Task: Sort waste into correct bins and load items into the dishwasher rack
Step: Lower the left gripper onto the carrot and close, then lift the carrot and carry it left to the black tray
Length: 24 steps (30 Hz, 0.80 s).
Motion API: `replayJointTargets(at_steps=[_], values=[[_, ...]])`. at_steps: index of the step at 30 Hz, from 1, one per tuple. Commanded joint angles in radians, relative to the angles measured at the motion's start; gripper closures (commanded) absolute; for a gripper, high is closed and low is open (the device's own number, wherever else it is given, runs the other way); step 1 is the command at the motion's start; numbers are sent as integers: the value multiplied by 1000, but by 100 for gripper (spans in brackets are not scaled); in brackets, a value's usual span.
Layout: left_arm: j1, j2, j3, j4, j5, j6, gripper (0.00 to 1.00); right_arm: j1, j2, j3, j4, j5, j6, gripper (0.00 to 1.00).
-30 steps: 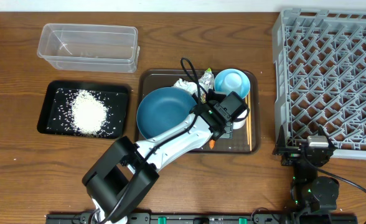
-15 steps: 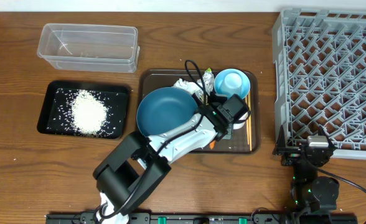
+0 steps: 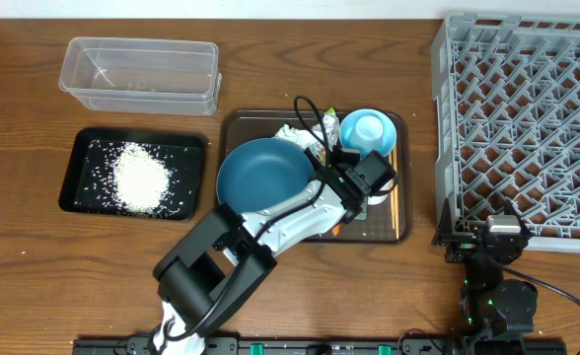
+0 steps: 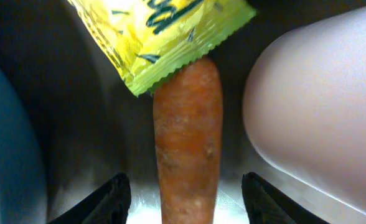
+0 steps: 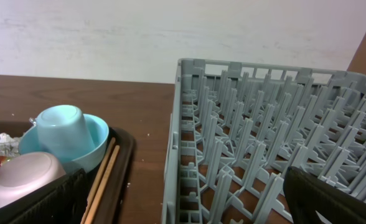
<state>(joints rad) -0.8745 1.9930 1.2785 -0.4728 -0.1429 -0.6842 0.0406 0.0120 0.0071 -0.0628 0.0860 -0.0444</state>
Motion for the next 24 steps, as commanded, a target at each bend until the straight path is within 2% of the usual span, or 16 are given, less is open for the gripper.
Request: replayJointTargets(at_steps=[1, 6, 18, 20, 24], values=[[-1, 16, 3, -2, -31, -10, 43, -5, -5, -2, -3, 3, 10, 1], [-1, 16, 3, 8, -31, -10, 48, -5, -5, -2, -3, 3, 10, 1], [-1, 5, 3, 5, -30, -5, 85, -5, -5, -2, -3, 3, 10, 1], [-1, -14, 3, 4, -30, -4, 89, -5, -5, -2, -3, 3, 10, 1], [-1, -84, 5, 3, -26, 3, 89, -5, -5, -2, -3, 3, 10, 1]])
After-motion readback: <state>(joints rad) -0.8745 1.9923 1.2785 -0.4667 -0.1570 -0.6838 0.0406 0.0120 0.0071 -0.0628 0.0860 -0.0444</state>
